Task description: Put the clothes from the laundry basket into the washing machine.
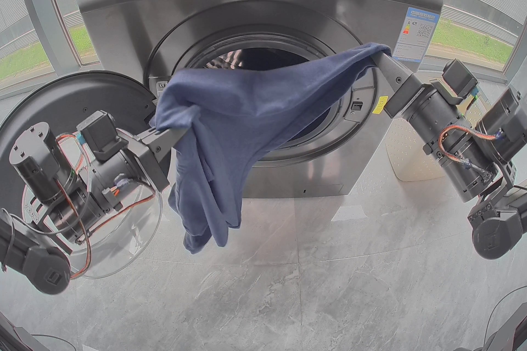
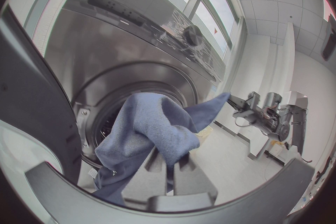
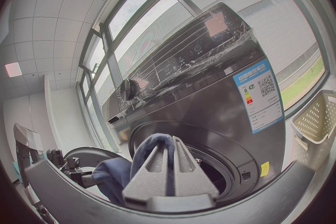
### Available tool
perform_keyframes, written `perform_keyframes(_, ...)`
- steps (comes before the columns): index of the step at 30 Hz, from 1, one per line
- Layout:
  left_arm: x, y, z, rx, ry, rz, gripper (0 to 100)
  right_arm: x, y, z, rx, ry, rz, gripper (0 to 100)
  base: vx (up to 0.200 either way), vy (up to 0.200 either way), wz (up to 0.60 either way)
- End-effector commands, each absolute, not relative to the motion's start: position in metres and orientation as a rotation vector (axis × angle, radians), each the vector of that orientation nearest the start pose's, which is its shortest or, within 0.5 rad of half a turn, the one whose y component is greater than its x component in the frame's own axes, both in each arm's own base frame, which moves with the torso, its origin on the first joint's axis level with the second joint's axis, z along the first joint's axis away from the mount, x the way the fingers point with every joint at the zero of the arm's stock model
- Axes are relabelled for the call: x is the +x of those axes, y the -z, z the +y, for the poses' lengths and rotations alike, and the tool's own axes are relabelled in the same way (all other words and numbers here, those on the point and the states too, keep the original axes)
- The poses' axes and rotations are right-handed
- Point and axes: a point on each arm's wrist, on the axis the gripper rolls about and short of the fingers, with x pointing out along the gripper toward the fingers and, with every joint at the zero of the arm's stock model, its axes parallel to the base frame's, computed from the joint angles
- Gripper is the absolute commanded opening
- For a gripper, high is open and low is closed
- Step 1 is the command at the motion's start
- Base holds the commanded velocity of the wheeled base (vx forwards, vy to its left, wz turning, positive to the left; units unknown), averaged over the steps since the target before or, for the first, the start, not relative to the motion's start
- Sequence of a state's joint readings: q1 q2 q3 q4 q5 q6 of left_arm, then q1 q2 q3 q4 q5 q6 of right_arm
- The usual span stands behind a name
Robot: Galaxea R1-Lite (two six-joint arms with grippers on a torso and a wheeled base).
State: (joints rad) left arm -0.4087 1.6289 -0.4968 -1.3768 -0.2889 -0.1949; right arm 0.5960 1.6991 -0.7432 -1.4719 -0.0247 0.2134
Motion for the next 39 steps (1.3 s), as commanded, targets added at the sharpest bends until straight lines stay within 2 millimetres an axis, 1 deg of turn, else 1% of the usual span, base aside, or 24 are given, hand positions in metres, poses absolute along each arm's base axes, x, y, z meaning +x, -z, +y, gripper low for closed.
perform_keyframes(1,0.22,-0.178,-0.12,-0.198,0.785,-0.083,0,0.243,-0.257,0.162,0.368,-0.607,-0.464,0,0.0,0.0,0.0)
perform_keyframes(5,0.233,-0.149,-0.124,-0.182,0.795,0.031,0,0.248,-0.263,0.166,0.373,-0.613,-0.488,0,0.0,0.0,0.0)
perform_keyframes(7,0.235,-0.145,-0.125,-0.179,0.792,0.044,0,0.248,-0.263,0.166,0.374,-0.613,-0.489,0,0.0,0.0,0.0)
perform_keyframes(9,0.248,-0.129,-0.126,-0.175,0.773,0.097,0,0.247,-0.268,0.169,0.381,-0.626,-0.505,0,0.0,0.0,0.0)
perform_keyframes(10,0.252,-0.125,-0.126,-0.174,0.769,0.109,0,0.247,-0.269,0.17,0.383,-0.629,-0.508,0,0.0,0.0,0.0)
perform_keyframes(12,0.252,-0.125,-0.126,-0.174,0.769,0.109,0,0.247,-0.269,0.17,0.383,-0.629,-0.508,0,0.0,0.0,0.0)
perform_keyframes(13,0.265,-0.114,-0.128,-0.172,0.754,0.137,0,0.245,-0.27,0.173,0.387,-0.642,-0.509,0,0.0,0.0,0.0)
perform_keyframes(17,0.277,-0.102,-0.13,-0.145,0.744,0.153,0,0.243,-0.27,0.177,0.391,-0.657,-0.506,0,0.0,0.0,0.0)
perform_keyframes(18,0.283,-0.098,-0.13,-0.135,0.736,0.155,100,0.242,-0.27,0.178,0.392,-0.657,-0.506,0,0.0,0.0,0.0)
perform_keyframes(24,0.298,-0.084,-0.13,-0.134,0.718,0.15,100,0.242,-0.27,0.177,0.392,-0.657,-0.506,0,0.0,0.0,0.0)
perform_keyframes(28,0.308,-0.071,-0.131,-0.132,0.704,0.179,100,0.242,-0.27,0.177,0.392,-0.657,-0.505,0,0.0,0.0,0.0)
perform_keyframes(34,0.314,-0.051,-0.137,-0.12,0.716,0.201,100,0.246,-0.267,0.18,0.389,-0.658,-0.499,0,0.0,0.0,0.0)
perform_keyframes(36,0.316,-0.039,-0.141,-0.104,0.725,0.215,100,0.249,-0.265,0.183,0.387,-0.658,-0.494,0,0.0,0.0,0.0)
perform_keyframes(37,0.316,-0.039,-0.141,-0.104,0.725,0.215,100,0.249,-0.265,0.183,0.387,-0.658,-0.494,0,0.0,0.0,0.0)
perform_keyframes(38,0.32,-0.029,-0.145,-0.085,0.733,0.217,100,0.251,-0.265,0.185,0.387,-0.658,-0.493,0,0.0,0.0,0.0)
perform_keyframes(39,0.322,-0.024,-0.146,-0.077,0.735,0.219,100,0.252,-0.264,0.185,0.387,-0.658,-0.493,0,0.0,0.0,0.0)
